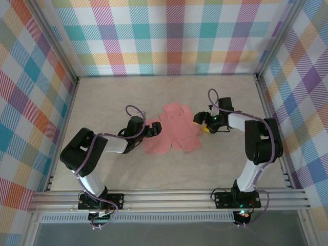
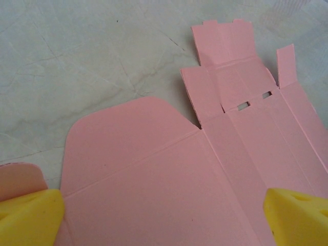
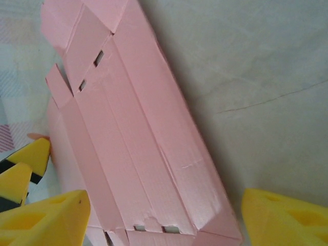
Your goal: Fold the paper box
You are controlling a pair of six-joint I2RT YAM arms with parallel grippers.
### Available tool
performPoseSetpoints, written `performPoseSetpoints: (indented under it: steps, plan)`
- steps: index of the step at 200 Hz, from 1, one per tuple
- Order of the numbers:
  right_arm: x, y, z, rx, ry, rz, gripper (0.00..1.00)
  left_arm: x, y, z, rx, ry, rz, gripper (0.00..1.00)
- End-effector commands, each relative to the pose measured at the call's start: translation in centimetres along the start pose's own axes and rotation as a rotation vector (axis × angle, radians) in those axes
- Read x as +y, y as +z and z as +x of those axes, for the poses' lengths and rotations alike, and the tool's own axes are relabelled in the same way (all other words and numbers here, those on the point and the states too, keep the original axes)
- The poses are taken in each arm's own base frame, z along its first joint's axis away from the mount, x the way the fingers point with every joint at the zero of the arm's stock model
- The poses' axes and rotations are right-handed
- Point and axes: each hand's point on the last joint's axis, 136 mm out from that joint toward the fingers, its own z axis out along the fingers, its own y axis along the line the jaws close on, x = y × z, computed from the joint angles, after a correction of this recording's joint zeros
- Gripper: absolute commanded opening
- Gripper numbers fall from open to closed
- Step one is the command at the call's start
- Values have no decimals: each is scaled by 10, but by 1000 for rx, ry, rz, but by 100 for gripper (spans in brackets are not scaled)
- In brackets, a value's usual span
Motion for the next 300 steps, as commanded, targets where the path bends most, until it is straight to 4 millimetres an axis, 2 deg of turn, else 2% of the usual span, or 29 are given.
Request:
performPoseSetpoints:
  steps: [1,54,90,121,202,231,259,300]
  plan:
    - [14,4,-2,33,-44,-68,76,48,-3,80,278,-57,-129,100]
    - [15,10,-8,35,-90,-82,68,45,-5,79,280,-52,-116,100]
    - [18,8,-8,34,-121,-91,56,43,-5,79,283,-52,-108,100]
    - [24,5,-7,40,-177,-101,39,44,-6,81,288,-53,-108,100]
    - [9,16,-16,71,-313,112,28,43,-6,81,289,-51,-104,100]
    - [7,19,-17,75,-322,130,23,43,-6,81,290,-52,-105,100]
    - [8,19,-17,75,-332,139,12,41,-6,81,292,-52,-96,100]
    - [9,14,-17,44,-382,209,2,40,-6,80,291,-53,-89,100]
